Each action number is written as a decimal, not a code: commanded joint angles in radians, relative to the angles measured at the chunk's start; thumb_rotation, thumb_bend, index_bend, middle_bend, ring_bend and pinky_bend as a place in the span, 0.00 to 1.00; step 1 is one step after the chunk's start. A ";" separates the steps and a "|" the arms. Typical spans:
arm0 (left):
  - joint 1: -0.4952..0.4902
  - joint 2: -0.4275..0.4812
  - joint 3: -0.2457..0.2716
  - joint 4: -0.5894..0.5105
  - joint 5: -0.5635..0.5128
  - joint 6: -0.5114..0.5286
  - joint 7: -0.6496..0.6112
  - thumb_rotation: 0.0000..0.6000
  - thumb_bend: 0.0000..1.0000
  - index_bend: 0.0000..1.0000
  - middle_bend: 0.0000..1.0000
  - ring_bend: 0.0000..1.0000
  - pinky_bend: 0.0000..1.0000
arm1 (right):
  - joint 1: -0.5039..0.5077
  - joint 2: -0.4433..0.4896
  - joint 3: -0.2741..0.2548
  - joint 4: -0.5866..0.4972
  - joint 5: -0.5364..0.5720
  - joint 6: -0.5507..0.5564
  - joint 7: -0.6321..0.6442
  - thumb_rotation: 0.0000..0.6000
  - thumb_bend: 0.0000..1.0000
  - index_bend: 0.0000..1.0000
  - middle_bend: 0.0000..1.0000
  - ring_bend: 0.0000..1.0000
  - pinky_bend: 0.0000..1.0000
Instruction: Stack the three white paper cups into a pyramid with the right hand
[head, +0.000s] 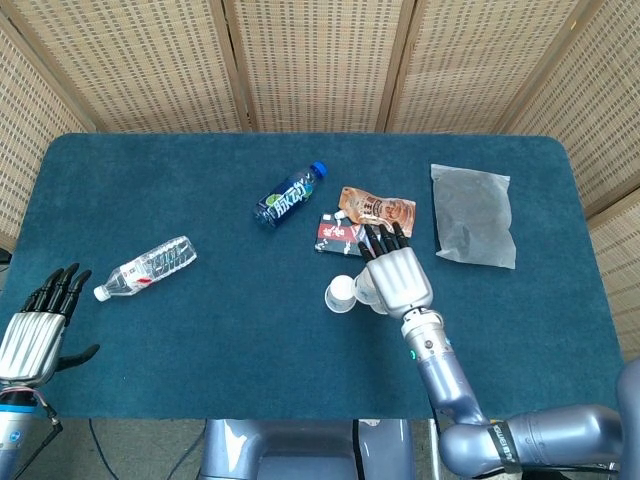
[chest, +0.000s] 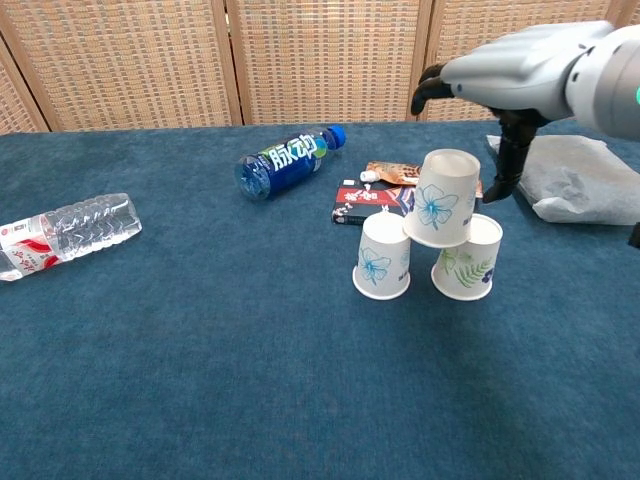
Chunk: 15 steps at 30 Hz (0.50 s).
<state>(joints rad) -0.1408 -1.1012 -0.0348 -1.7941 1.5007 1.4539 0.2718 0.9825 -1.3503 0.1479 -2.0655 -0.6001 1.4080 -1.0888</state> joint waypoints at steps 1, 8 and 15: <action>0.000 0.000 0.000 0.000 0.001 0.000 -0.001 1.00 0.14 0.04 0.00 0.00 0.17 | -0.052 0.060 -0.036 -0.036 -0.065 0.019 0.057 1.00 0.15 0.15 0.00 0.00 0.08; 0.004 -0.015 -0.002 0.011 0.015 0.018 -0.003 1.00 0.14 0.02 0.00 0.00 0.17 | -0.230 0.170 -0.161 0.006 -0.380 0.043 0.333 1.00 0.15 0.11 0.00 0.00 0.07; 0.005 -0.029 -0.012 0.032 0.009 0.026 -0.025 1.00 0.14 0.00 0.00 0.00 0.15 | -0.427 0.156 -0.269 0.202 -0.680 0.136 0.663 1.00 0.15 0.01 0.00 0.00 0.07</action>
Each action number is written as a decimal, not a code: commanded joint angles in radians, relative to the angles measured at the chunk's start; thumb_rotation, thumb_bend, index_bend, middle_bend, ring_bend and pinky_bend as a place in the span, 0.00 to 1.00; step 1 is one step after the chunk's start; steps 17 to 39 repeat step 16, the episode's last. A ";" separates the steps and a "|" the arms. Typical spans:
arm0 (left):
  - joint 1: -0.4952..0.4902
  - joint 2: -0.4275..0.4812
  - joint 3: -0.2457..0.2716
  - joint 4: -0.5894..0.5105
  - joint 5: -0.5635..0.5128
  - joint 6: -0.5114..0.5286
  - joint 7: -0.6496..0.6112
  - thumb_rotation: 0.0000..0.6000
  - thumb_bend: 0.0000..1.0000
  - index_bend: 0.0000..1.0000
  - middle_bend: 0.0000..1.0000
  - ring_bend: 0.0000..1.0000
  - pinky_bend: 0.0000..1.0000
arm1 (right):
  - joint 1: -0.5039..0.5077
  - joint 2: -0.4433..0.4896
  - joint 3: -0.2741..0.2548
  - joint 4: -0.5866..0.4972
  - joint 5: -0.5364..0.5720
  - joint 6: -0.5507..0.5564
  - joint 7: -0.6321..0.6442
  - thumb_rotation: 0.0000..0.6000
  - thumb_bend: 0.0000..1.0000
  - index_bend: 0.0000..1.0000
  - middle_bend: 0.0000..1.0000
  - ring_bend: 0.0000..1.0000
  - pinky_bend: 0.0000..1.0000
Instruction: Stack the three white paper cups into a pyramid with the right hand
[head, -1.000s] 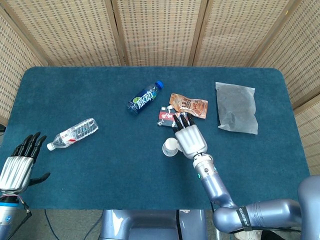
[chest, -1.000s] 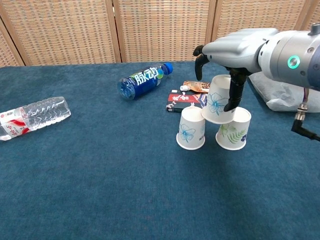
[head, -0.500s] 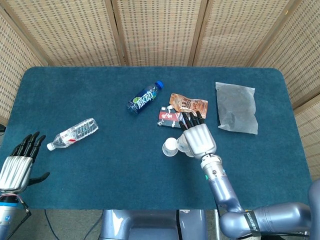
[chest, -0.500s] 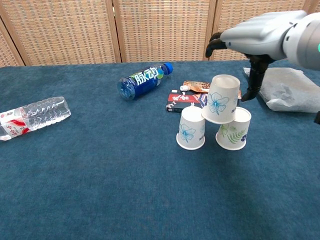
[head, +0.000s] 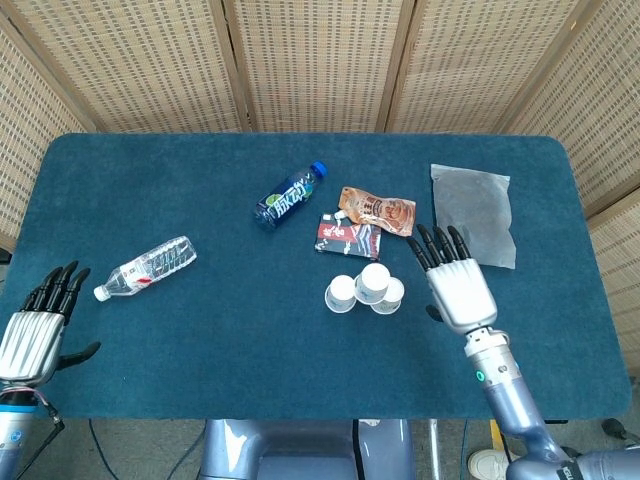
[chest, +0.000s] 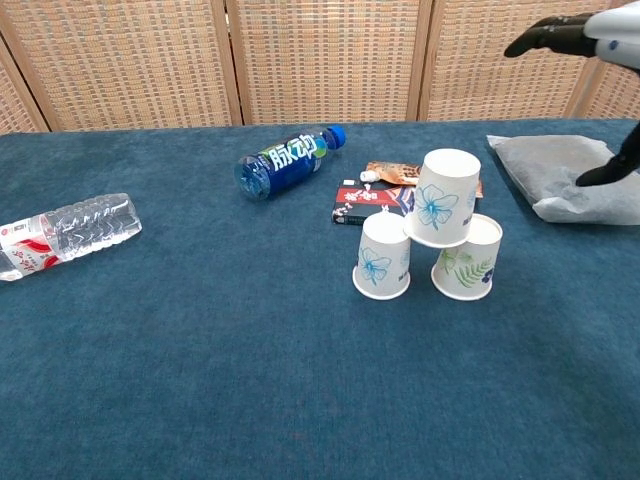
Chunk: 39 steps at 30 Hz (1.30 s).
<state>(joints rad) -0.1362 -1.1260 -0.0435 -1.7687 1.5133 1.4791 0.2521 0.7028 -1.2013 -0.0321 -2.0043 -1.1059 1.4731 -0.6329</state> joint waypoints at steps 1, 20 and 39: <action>0.000 -0.006 -0.005 0.011 -0.006 0.001 -0.005 1.00 0.14 0.00 0.00 0.00 0.14 | -0.169 0.001 -0.097 0.169 -0.198 0.085 0.236 1.00 0.15 0.00 0.00 0.00 0.06; 0.014 -0.022 0.006 0.040 -0.006 0.011 -0.009 1.00 0.14 0.00 0.00 0.00 0.13 | -0.390 -0.047 -0.120 0.428 -0.335 0.170 0.490 1.00 0.15 0.00 0.00 0.00 0.05; 0.014 -0.022 0.006 0.040 -0.006 0.011 -0.009 1.00 0.14 0.00 0.00 0.00 0.13 | -0.390 -0.047 -0.120 0.428 -0.335 0.170 0.490 1.00 0.15 0.00 0.00 0.00 0.05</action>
